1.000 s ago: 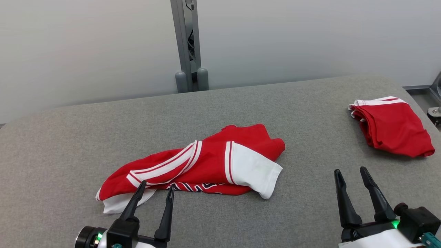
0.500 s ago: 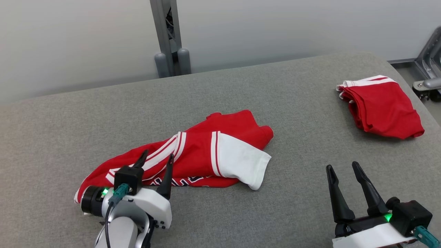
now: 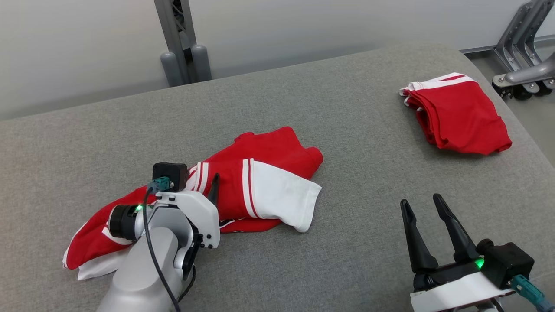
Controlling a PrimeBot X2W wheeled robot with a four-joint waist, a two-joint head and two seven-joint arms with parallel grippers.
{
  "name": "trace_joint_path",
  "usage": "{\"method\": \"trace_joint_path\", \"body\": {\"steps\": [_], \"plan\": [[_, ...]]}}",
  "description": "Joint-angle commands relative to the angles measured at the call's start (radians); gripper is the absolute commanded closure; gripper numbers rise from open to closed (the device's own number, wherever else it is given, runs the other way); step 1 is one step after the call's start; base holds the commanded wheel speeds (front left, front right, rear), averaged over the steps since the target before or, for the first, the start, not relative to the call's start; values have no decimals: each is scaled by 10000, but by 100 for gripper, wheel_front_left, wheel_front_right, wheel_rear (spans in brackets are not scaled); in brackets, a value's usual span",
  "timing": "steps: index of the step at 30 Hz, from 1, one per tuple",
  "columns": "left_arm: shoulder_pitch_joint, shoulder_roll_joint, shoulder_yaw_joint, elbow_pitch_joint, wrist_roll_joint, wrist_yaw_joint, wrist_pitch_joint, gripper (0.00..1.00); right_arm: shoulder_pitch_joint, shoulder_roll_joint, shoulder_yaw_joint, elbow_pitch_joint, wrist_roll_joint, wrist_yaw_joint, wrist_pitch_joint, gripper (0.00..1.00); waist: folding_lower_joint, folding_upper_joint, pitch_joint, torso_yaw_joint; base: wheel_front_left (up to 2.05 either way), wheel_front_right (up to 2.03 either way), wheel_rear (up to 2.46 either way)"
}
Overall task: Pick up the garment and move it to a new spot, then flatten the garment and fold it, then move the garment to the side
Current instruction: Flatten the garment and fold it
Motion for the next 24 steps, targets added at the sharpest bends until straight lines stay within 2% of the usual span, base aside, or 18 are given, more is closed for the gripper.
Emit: {"method": "trace_joint_path", "body": {"steps": [1,3,6,7,9,17,19,24], "plan": [[-329,48,-108,353,-89,216,179,0,-79,-53,7,31,-75,-3,-4,0,0,0,70,-92,0,0,0],[-548,47,-283,735,-121,422,338,0,-123,-51,51,43,-80,-3,-4,0,0,0,120,-167,0,0,0],[-758,50,-555,1201,-311,452,507,0,-183,-53,85,53,-97,-3,-4,0,0,0,186,-255,0,0,0],[-845,50,-646,1345,-304,525,499,26,-206,-53,95,57,-99,-3,-4,0,0,0,210,-281,0,0,0],[-1029,48,-810,1640,-248,619,356,100,-262,-51,122,59,-117,-3,-4,0,0,0,250,-330,0,0,0],[-1263,43,-1296,1680,-774,282,-1050,100,-218,-53,81,125,-73,-3,-4,0,0,0,97,-387,0,0,0],[-1226,43,-1727,1166,-1128,168,-1477,100,-132,-51,100,167,13,-3,-4,0,0,0,-53,-401,0,0,0],[-1176,43,-2362,-15,-1948,204,-1691,100,-84,-53,114,185,89,-3,-4,0,0,0,-208,-436,0,0,0]]}}
